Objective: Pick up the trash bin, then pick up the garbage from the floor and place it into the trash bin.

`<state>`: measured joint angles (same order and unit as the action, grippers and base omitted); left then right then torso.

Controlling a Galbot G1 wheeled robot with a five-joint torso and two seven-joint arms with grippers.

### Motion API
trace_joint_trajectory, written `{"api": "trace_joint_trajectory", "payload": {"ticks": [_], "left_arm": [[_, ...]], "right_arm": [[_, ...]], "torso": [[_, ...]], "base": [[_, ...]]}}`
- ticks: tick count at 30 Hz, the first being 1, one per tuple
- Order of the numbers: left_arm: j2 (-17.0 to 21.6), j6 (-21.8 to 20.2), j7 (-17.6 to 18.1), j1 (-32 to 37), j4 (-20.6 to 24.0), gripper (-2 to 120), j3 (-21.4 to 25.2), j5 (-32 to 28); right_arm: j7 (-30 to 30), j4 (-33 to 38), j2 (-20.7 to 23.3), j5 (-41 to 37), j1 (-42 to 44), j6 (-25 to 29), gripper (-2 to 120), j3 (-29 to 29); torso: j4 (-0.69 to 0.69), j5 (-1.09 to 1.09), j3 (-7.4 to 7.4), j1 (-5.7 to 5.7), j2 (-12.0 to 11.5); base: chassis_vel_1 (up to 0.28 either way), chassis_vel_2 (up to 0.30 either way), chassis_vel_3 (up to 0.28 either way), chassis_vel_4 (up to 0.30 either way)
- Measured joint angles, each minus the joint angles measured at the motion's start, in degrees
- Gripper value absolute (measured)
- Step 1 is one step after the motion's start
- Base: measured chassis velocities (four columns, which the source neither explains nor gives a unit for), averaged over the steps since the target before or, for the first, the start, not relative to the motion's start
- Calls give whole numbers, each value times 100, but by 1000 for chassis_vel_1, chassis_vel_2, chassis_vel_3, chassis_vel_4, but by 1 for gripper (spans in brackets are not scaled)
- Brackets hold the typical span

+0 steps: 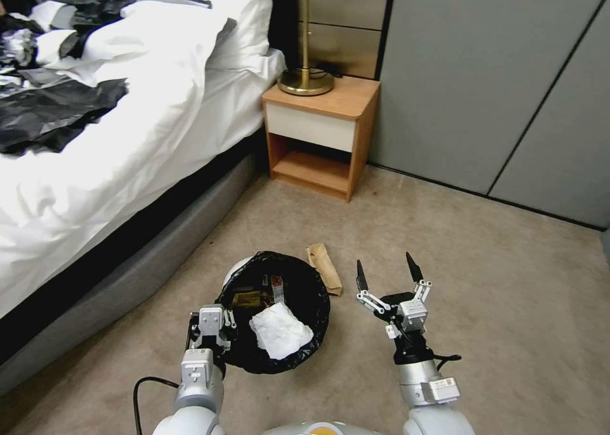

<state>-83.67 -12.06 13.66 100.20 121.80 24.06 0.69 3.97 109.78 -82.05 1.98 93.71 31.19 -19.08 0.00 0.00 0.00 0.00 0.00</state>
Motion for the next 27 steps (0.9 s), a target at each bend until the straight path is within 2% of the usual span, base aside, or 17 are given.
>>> {"api": "trace_joint_trajectory", "payload": {"ticks": [10,15,18,21,23,24,26,27], "left_arm": [[1,16,7,-5,2,1,5,-3],[1,16,12,-8,1,1,3,2],[3,14,14,-3,1,1,15,11],[-2,15,17,6,-3,1,17,22],[-13,15,17,21,-6,1,18,37],[-22,17,17,38,-7,0,18,50],[-45,24,17,80,-7,0,27,68],[-45,24,17,80,-7,0,27,68]], "right_arm": [[-5,-2,8,5,-52,0,100,-14],[-10,10,79,-10,-238,-155,100,-19],[-11,56,198,-132,-730,-580,100,1],[-8,44,232,-213,-953,-783,100,31],[9,-5,272,-289,-1182,-975,100,63],[33,-92,298,-338,-1389,-1117,100,101],[75,-443,360,-425,-1919,-1421,100,232],[75,-443,360,-425,-1919,-1421,100,232]], "torso": [[3,0,0,0,0],[-2,0,0,0,0],[1,0,0,0,0],[-1,0,0,0,0],[2,-1,0,0,0],[-1,0,0,0,0],[1,0,0,0,0],[1,0,0,0,0]], "base": [[86,92,87,91],[0,0,0,0],[0,0,0,0],[0,0,0,0],[0,0,0,0],[0,0,0,0],[0,0,0,0],[0,0,0,0]]}}
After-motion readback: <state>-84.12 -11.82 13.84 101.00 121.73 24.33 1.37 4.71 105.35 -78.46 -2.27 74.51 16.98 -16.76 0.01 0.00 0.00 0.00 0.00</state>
